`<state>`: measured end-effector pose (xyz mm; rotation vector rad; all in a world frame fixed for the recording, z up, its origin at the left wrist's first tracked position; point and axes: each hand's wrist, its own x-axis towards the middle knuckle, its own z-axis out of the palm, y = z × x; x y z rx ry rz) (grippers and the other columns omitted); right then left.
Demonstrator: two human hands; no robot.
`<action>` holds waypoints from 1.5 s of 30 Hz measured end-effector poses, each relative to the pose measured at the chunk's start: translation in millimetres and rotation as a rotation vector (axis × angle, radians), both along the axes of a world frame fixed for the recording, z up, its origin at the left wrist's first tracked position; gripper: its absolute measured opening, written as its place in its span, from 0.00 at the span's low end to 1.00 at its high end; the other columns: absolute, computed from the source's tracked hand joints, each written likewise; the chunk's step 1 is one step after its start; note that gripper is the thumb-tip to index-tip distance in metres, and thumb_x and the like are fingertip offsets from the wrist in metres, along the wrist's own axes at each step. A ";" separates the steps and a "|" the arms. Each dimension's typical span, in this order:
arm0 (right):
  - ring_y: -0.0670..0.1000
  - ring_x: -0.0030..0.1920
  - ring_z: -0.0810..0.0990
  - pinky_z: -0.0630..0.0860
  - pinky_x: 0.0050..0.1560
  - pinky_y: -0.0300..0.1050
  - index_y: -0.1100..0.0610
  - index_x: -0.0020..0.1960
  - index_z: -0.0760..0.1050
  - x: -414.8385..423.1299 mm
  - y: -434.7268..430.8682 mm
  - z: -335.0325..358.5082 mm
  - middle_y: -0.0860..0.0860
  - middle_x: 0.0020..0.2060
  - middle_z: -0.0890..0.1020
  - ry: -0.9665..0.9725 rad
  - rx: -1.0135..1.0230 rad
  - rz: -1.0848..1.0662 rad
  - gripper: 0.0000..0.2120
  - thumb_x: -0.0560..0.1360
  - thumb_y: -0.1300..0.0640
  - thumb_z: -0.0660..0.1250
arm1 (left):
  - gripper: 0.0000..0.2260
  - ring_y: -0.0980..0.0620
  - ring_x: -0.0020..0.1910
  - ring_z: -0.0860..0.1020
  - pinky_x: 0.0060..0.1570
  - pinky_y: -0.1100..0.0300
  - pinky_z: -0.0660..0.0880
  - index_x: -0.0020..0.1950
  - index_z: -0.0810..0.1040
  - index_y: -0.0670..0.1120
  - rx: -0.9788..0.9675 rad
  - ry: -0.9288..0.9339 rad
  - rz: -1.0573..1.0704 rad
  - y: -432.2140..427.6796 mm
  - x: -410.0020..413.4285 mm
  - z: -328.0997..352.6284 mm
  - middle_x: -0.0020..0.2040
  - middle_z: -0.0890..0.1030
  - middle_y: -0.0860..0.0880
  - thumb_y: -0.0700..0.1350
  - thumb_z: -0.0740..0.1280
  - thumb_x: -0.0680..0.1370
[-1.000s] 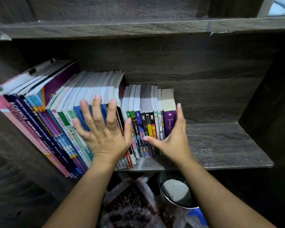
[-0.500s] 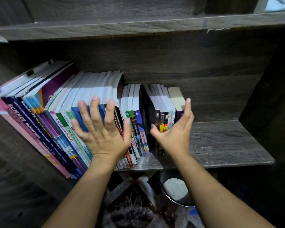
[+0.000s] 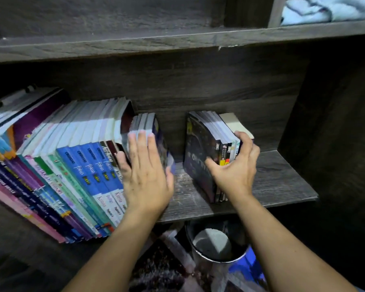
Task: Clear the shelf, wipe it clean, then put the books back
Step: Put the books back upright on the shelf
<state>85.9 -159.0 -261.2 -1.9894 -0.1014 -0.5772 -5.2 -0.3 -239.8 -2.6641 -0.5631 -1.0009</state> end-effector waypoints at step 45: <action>0.63 0.69 0.64 0.60 0.70 0.57 0.49 0.79 0.43 27.0 -105.0 -17.0 0.61 0.72 0.59 0.308 0.358 -0.487 0.62 0.60 0.46 0.82 | 0.43 0.35 0.70 0.59 0.73 0.44 0.50 0.74 0.56 0.32 -0.094 0.199 0.116 -22.7 12.6 13.1 0.69 0.63 0.33 0.50 0.71 0.67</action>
